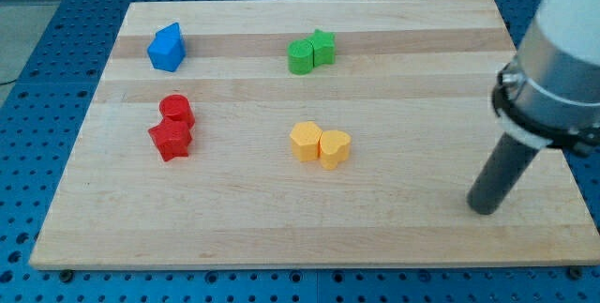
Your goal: Move yellow blocks towards the green blocks
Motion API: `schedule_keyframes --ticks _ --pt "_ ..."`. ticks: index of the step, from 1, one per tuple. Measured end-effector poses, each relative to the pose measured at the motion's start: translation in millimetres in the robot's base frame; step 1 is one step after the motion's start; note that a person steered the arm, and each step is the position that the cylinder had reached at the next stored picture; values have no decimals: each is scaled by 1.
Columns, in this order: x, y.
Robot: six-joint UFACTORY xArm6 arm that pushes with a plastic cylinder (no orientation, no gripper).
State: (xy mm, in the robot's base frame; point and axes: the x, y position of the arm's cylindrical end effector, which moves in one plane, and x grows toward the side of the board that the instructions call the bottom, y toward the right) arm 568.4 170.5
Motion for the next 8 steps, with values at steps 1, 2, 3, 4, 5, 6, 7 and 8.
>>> schedule_keyframes --ticks 1,2,3,4,5,6,7,8 --pt "0 -50" --pt "-7 -98" --pt "-36 -132" --pt "-43 -167" --pt "-62 -175" --pt "-83 -178" --pt "-106 -181" --pt "-135 -183"
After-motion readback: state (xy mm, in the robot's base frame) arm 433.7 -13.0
